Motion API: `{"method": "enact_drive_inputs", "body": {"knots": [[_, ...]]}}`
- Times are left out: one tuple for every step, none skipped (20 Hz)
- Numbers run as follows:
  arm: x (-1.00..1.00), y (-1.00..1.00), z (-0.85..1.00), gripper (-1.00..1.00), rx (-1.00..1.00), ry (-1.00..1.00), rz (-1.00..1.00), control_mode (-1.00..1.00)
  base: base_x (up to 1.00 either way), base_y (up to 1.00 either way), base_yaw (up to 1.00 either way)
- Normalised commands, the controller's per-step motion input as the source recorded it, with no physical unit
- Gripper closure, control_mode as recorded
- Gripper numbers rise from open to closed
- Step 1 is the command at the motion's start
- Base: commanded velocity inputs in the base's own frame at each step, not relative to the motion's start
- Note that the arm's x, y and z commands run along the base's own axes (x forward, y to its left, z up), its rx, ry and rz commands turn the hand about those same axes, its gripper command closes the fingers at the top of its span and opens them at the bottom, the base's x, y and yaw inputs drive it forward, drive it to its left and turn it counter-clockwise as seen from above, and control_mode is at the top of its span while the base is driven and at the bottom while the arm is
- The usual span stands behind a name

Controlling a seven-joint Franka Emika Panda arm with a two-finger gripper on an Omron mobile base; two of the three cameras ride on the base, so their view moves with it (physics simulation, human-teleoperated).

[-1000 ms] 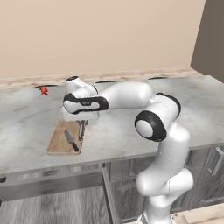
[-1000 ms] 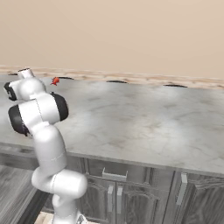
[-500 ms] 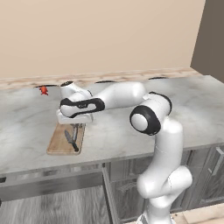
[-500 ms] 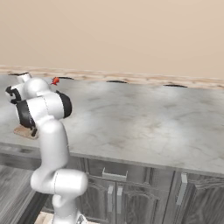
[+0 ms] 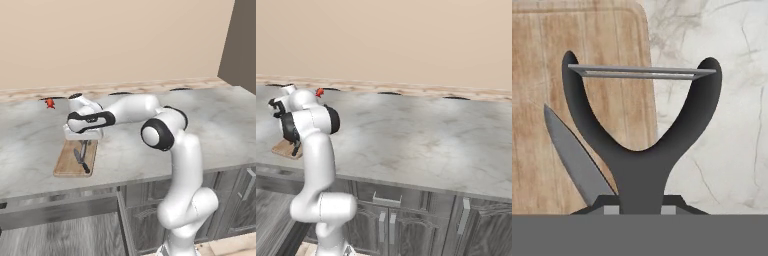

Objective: Open the drawer on the left and place the cutting tools on the cutting board.

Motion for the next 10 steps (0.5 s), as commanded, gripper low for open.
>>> {"method": "enact_drive_inputs", "body": {"knots": [[0.29,0.09,-0.24,1.00,0.03,0.00,0.00,-1.00,0.00,0.00,0.00],[0.25,0.11,-0.24,1.00,0.03,0.00,0.00,-1.00,0.00,0.00,0.00],[0.21,0.10,-0.21,1.00,0.03,0.00,0.00,-1.00,0.00,0.00,0.00],[0.17,0.12,-0.24,1.00,0.03,0.00,0.00,-1.00,0.00,0.00,0.00],[0.15,0.17,-0.26,1.00,0.02,0.00,0.00,-1.00,0.00,0.00,0.00],[0.17,0.16,-0.26,1.00,0.02,0.00,0.00,-1.00,0.00,0.00,0.00],[0.16,0.15,-0.26,1.00,0.02,0.00,0.00,-1.00,0.00,0.00,0.00],[0.14,0.15,-0.26,1.00,0.02,0.00,0.00,-1.00,0.00,0.00,0.00],[0.12,0.10,-0.24,1.00,0.02,0.00,0.00,-1.00,0.00,0.00,0.00],[0.08,0.11,-0.26,1.00,0.02,0.00,0.00,-1.00,0.00,0.00,0.00]]}}
